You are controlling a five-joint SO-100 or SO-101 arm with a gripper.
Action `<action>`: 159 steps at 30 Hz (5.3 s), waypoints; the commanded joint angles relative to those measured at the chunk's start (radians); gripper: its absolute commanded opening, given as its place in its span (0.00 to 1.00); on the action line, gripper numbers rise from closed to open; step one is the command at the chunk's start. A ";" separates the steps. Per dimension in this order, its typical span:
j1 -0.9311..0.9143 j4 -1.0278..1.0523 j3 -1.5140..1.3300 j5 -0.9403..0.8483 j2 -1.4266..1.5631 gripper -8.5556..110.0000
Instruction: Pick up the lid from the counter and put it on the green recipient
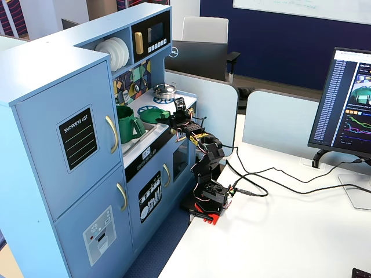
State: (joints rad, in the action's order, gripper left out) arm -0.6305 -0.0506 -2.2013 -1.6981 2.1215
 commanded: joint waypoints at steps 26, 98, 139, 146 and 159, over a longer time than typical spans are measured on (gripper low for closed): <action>0.114 0.087 0.314 -0.043 -0.032 0.07; 0.584 0.517 0.724 -0.038 -0.014 0.32; 0.634 1.232 -0.795 0.173 0.986 0.10; 0.630 1.583 -0.796 0.187 1.057 0.15; 0.557 1.583 -0.796 0.187 1.057 0.16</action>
State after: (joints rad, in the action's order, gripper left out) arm -0.0552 1.3468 -3.0005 -1.5079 3.1845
